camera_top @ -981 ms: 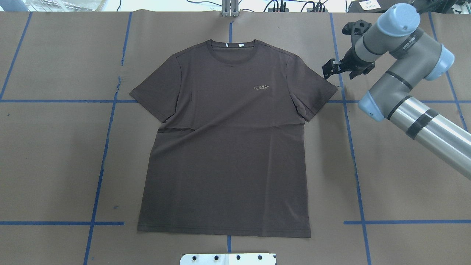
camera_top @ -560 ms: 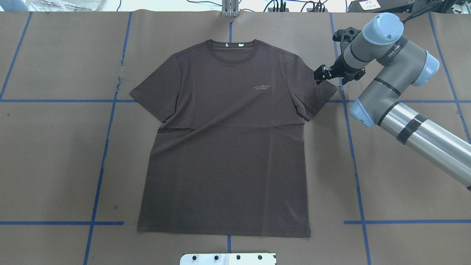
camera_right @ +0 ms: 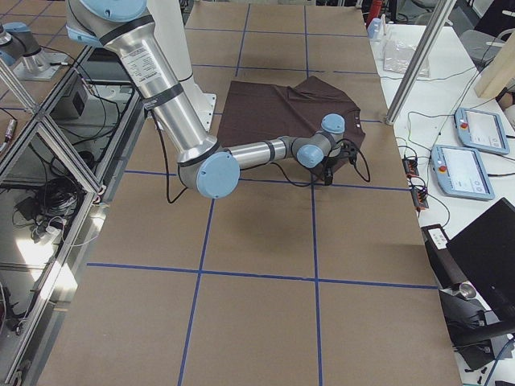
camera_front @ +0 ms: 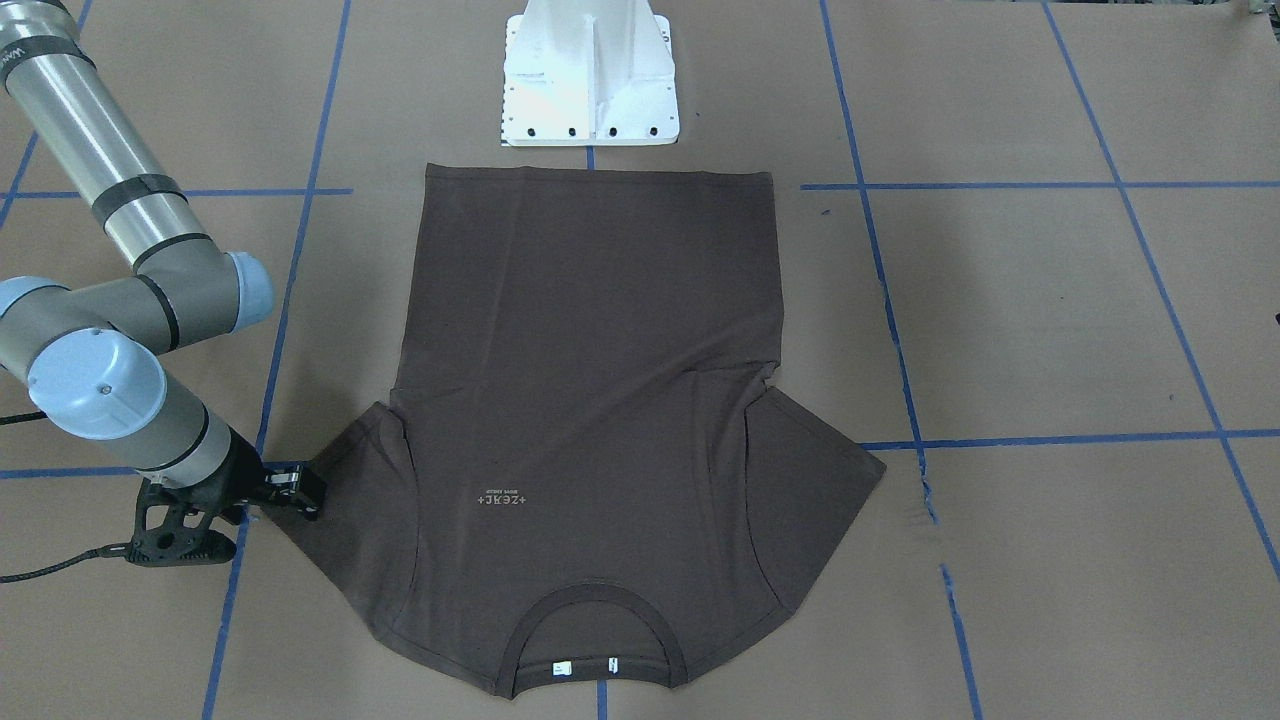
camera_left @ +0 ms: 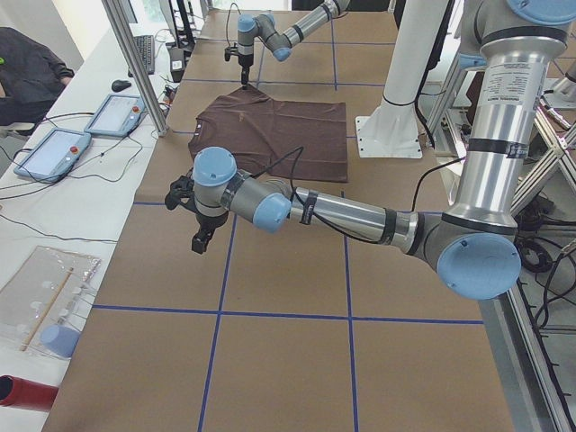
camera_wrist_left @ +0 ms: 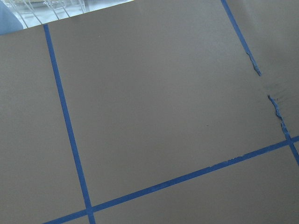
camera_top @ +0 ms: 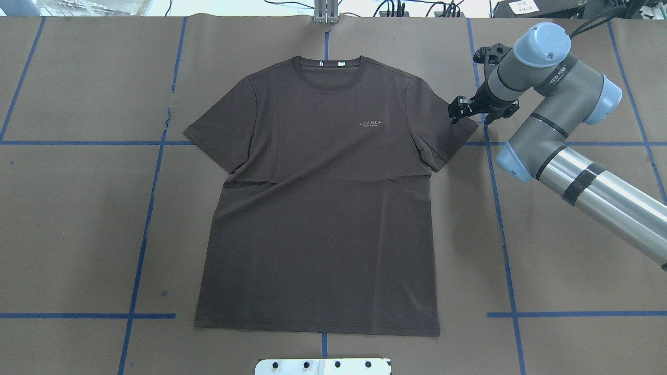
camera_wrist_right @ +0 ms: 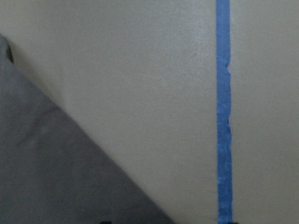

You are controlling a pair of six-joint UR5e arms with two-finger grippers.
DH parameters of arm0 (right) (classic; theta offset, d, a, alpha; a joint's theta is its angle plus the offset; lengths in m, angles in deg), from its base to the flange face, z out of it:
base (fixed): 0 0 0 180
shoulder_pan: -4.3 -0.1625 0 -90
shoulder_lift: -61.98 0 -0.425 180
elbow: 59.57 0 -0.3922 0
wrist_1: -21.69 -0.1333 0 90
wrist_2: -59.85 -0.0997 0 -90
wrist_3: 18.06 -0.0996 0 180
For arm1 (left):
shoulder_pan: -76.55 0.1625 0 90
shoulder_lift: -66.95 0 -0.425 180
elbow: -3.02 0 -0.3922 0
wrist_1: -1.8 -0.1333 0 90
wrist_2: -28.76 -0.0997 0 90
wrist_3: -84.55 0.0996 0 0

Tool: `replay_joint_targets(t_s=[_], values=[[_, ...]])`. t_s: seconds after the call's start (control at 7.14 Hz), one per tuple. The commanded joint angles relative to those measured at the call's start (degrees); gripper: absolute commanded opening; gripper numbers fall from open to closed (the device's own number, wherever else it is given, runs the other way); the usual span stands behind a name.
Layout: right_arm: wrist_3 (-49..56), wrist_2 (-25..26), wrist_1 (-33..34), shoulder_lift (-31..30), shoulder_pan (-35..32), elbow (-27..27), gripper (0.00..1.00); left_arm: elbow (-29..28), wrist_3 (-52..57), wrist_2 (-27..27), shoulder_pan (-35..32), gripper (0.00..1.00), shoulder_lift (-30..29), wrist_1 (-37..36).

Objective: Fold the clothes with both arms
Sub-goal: 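Lower the right gripper and grasp the sleeve edge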

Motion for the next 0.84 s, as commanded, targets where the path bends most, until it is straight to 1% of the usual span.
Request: replay_joint_targets(t_s=[0.0, 0.14, 0.28, 0.56, 0.7], values=[[0.33, -0.44, 0.07, 0.25, 0.09, 0.01, 0.17, -0.1, -0.07, -0.02, 0.0, 1.0, -0.1, 0.0], [0.42, -0.8, 0.07, 0.42, 0.09, 0.01, 0.06, -0.1, -0.15, -0.02, 0.0, 1.0, -0.36, -0.09], [0.51, -0.8, 0.07, 0.51, 0.09, -0.17, 0.0, -0.27, -0.07, -0.02, 0.0, 1.0, -0.36, -0.09], [0.51, -0.89, 0.16, 1.21, 0.09, -0.52, 0.0, -0.36, -0.16, -0.02, 0.0, 1.0, -0.45, -0.09], [0.42, -1.93, 0.07, 1.3, 0.09, -0.95, 0.0, -0.36, -1.29, -0.02, 0.0, 1.0, -0.45, 0.0]])
